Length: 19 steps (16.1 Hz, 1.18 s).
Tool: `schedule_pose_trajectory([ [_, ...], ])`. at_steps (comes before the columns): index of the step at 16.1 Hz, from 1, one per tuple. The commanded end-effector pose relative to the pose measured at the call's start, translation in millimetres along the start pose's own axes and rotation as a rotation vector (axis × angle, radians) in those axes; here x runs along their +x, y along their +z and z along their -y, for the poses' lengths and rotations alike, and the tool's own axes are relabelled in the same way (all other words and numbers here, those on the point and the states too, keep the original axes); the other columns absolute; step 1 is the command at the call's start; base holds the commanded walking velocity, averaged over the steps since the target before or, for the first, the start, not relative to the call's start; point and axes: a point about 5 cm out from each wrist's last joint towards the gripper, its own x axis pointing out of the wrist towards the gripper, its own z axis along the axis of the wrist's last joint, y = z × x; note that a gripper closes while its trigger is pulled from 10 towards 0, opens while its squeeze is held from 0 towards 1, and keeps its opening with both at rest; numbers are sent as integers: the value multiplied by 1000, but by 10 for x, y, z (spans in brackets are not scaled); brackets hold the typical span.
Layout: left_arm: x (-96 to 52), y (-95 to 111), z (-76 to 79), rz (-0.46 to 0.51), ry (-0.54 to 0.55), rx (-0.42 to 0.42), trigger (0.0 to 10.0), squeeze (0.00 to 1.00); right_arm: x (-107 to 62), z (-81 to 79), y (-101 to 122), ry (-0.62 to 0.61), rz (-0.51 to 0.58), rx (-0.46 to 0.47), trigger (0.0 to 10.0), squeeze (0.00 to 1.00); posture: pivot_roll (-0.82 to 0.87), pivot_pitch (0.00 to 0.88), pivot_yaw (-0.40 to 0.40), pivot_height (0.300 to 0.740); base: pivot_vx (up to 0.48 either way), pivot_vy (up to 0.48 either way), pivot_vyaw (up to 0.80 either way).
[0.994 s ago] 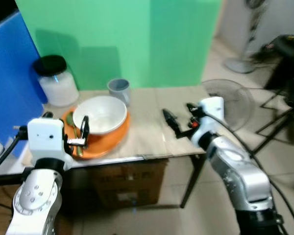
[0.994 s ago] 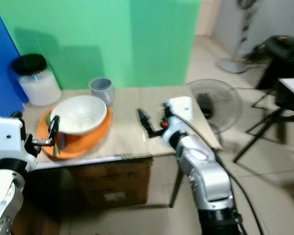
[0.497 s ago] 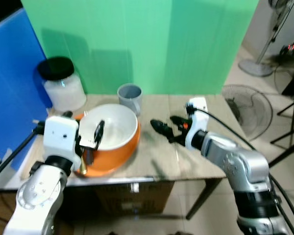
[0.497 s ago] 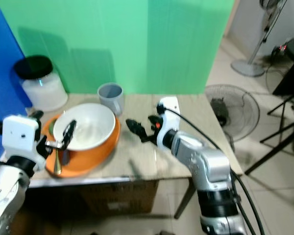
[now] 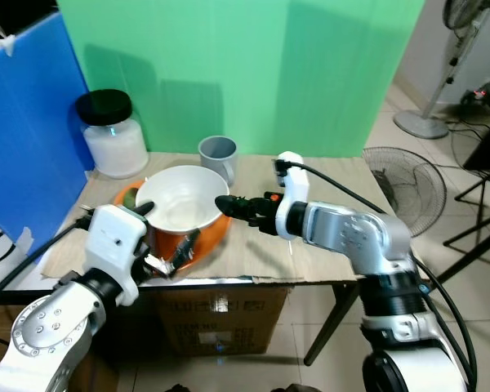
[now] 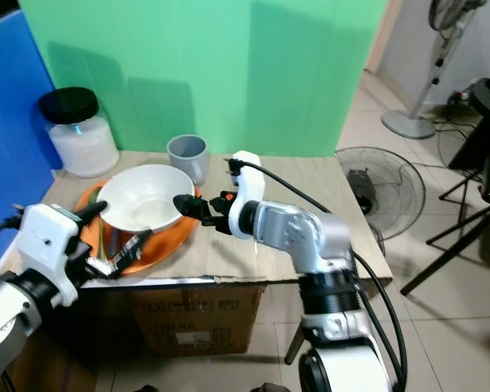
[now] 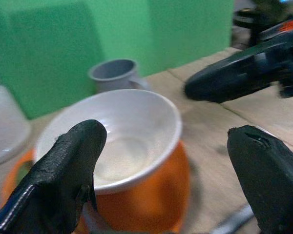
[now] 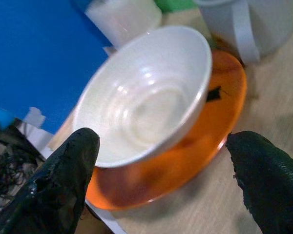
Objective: Setting the table
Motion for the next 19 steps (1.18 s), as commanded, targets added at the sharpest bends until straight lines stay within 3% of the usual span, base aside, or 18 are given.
schedule_pose_trajectory([
  [1, -13, 15, 42, -6, -36, 3, 10000, 0, 20, -1, 31, -23, -12, 8, 10000, 0, -15, 0, -21, 740, 0, 0, 0],
  [4, -22, 7, 61, -6, -50, -2, 10000, 0, 109, -59, -8, 34, -67, 133, 10000, 0, -7, 0, -22, 740, 0, 0, 0],
  [7, -36, -10, 58, -19, -50, -4, 10000, 0, 194, -76, 3, 24, -57, 170, 10000, 0, -8, 0, -20, 740, 0, 0, 0],
  [8, -40, -19, 59, -22, -50, -4, 10000, 0, 226, -81, 5, 15, -53, 189, 7686, 0, -8, 0, -20, 740, 0, 0, 0],
  [9, -42, -22, 61, -25, -54, -3, 10000, 0, 257, -87, 4, 8, -57, 198, 4392, 0, -8, 0, -19, 740, 0, 0, 0],
  [11, -43, -21, 68, -25, -57, -4, 10000, 0, 310, -117, 7, 9, -61, 232, 2275, 0, -7, 0, -21, 740, 0, 0, 0],
  [13, -39, -21, 74, -24, -61, -3, 10000, 0, 372, -168, 5, 6, -63, 244, 1922, 0, -7, 0, -23, 740, 0, 0, 0],
  [14, -40, -22, 77, -25, -61, -4, 10000, 0, 400, -193, 1, 8, -64, 253, 1176, 0, -7, 0, -24, 740, 0, 0, 0],
  [16, -43, -25, 79, -27, -60, -4, 10000, 0, 430, -236, 0, 21, -66, 269, 980, 0, -7, 0, -26, 740, 0, 0, 0],
  [17, -46, -30, 82, -28, -59, -5, 10000, 0, 443, -264, -3, 34, -69, 278, 314, 0, -6, 0, -27, 740, 0, 0, 0],
  [19, -48, -33, 83, -30, -58, -6, 10000, 0, 464, -299, -10, 56, -76, 298, 118, 0, -7, 0, -26, 740, 0, 0, 0],
])
